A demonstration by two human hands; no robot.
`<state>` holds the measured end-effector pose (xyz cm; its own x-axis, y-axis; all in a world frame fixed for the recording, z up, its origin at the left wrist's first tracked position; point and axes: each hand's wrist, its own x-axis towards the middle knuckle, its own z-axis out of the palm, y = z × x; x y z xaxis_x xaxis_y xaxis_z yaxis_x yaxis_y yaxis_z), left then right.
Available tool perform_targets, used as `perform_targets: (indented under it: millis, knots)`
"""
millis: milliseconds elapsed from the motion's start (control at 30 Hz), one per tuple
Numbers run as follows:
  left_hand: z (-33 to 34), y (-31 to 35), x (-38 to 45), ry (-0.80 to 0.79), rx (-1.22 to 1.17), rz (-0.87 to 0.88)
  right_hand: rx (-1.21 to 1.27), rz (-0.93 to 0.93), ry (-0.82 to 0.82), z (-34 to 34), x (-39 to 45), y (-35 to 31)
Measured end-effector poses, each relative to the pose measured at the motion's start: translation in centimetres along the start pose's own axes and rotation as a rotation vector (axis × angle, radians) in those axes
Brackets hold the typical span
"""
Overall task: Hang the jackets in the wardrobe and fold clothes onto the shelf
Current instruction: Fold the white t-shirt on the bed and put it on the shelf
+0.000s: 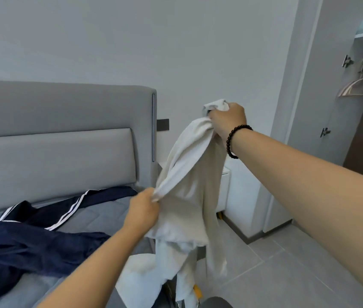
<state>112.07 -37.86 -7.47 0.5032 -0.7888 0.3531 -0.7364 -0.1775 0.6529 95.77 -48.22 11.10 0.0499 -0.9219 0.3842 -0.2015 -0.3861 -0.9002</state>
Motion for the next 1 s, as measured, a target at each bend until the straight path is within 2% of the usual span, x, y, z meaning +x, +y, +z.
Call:
perform_targets:
  millis: [67,133,200,267,333,433,500,667,800,900,933,1000]
  knots:
    - [-2.9,-0.8,2.3,0.150,-0.027,-0.068,-0.173,-0.039,0.090,-1.2,0.7,1.6]
    - [-6.1,-0.8,4.4,0.241,-0.240,-0.152,-0.182,0.052,0.112,-1.9,1.2,3.2]
    - [-8.8,-0.2,6.1,0.258,-0.431,-0.193,-0.073,0.179,0.071,-1.8,1.1,4.4]
    - [-10.8,0.7,6.7,0.215,-0.505,-0.183,-0.006,0.247,0.056,-1.4,0.9,4.9]
    - [-11.9,0.9,6.3,0.130,-0.302,-0.101,-0.017,0.240,0.050,-1.3,1.0,5.1]
    - [-11.9,0.3,5.7,0.012,0.314,0.056,-0.038,0.201,0.049,-1.5,1.2,4.9]
    - [-11.3,0.0,5.5,0.053,0.363,0.050,-0.017,0.181,0.038,-1.4,1.3,4.9]
    - [-8.5,-0.3,5.6,0.318,-0.054,-0.071,0.061,0.082,-0.051,-0.6,1.2,3.3]
    - [-4.5,-0.5,5.4,0.311,-0.370,-0.264,0.164,-0.059,-0.135,0.6,0.1,0.8]
    - [-0.5,-0.6,2.6,0.178,-0.529,-0.436,0.221,-0.140,-0.226,1.1,-0.7,-1.1]
    - [1.0,-0.5,1.3,0.091,-0.569,-0.426,0.232,-0.158,-0.250,1.3,-0.9,-1.7]
    - [4.2,-0.2,-1.5,-0.102,-0.573,-0.286,0.234,-0.184,-0.281,1.6,-1.1,-2.4]
